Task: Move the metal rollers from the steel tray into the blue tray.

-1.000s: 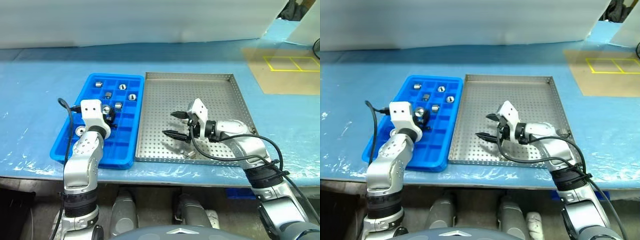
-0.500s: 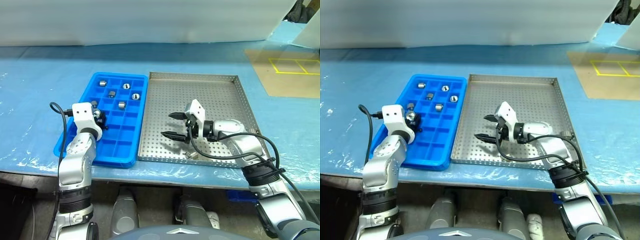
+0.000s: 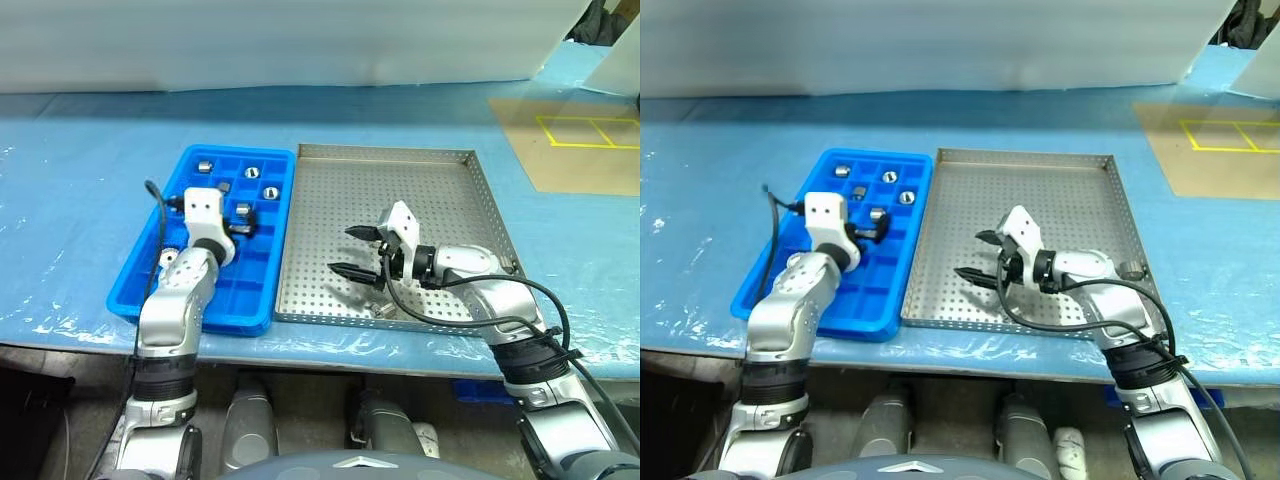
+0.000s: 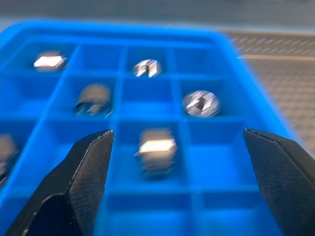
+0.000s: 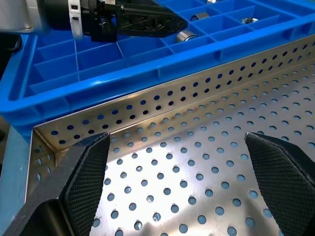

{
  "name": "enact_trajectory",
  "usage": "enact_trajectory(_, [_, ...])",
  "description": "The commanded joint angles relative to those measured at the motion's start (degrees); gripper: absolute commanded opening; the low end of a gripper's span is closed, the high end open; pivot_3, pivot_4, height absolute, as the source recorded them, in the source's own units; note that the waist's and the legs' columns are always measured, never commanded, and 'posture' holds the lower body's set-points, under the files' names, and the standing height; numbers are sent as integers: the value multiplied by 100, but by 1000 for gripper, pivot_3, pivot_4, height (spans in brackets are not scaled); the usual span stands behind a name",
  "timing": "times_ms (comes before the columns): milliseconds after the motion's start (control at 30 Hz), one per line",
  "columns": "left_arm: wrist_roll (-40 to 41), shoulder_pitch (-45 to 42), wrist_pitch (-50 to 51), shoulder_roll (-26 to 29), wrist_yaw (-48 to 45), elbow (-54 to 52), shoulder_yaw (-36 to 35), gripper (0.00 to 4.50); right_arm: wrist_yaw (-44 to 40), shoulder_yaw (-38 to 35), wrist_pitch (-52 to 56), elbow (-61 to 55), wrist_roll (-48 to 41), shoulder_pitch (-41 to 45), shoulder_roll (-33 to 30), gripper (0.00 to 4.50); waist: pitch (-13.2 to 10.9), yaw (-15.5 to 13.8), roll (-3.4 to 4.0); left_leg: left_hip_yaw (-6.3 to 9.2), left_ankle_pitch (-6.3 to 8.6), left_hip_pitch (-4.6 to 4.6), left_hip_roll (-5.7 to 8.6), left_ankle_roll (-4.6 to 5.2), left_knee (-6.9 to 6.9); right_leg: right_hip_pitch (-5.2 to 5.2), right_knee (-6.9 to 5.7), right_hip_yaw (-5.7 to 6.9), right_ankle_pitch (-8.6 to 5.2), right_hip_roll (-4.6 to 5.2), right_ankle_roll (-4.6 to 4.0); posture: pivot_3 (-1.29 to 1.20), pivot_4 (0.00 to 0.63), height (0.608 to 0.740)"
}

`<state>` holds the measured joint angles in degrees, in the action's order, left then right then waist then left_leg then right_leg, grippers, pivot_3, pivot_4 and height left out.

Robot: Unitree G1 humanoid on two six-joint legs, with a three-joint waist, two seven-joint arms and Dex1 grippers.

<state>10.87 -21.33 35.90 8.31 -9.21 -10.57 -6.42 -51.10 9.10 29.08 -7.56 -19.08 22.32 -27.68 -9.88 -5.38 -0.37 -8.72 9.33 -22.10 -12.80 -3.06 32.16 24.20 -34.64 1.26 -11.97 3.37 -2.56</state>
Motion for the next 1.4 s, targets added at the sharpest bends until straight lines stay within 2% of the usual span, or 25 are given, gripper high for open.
enact_trajectory(33, [132, -386, -215, -9, -198, -52, 134, 4477, 100, -284, 83, -405, -164, -128, -102, 4500, 0, 19, 0, 0, 0, 0, 0, 0, -1, 0, 0, 0, 0, -1, 0, -85, 150, 740])
enact_trajectory(233, [190, -947, -567, 45, -1034, 651, 659, 4477, 432, -510, 253, -764, -219, -399, -153, 4500, 0, 142, 0, -3, -1, 1, 3, -1, 0, 0, 0, -4, 1, 0, 1, -169, 150, 740])
enact_trajectory(467, [156, -1837, -1149, 108, -2498, 2363, 1307, 4477, 933, -880, 608, -1432, -329, -896, -229, 4500, 1, 286, 1, -6, -10, 4, 6, -17, -1, 0, 0, -12, 2, -1, 3, -288, 150, 740])
enact_trajectory(767, [-93, -2547, -1694, -130, -3499, 3980, 1758, 4477, 1430, -1238, 957, -2128, -425, -1516, -292, 4500, 2, 475, 2, -10, -9, 7, 8, -13, 0, -2, 2, -19, 2, -2, 3, -416, 150, 740])
enact_trajectory(933, [-320, -2720, -2076, -292, -3714, 4539, 1918, 4477, 1614, -1319, 1022, -2357, -446, -1752, -318, 4500, 2, 573, 3, -11, 1, 10, 8, 3, 1, -5, 2, -21, 2, -2, 3, -453, 150, 740])
enact_trajectory(1367, [-999, -3083, -2863, -525, -3451, 5834, 1987, 4477, 1905, -1476, 1103, -2701, -500, -2062, -324, 4500, 2, 661, 3, -11, 8, 10, 11, 15, 7, -13, 16, -24, 4, -2, 5, -516, 150, 740])
enact_trajectory(1400, [-983, -3078, -2868, -554, -3448, 5872, 1939, 4307, 1915, -1475, 1098, -2711, -495, -2080, -329, 4500, 2, 661, 3, -11, 8, 10, 11, 16, 7, -13, 17, -24, 4, -3, 6, -518, 150, 740])
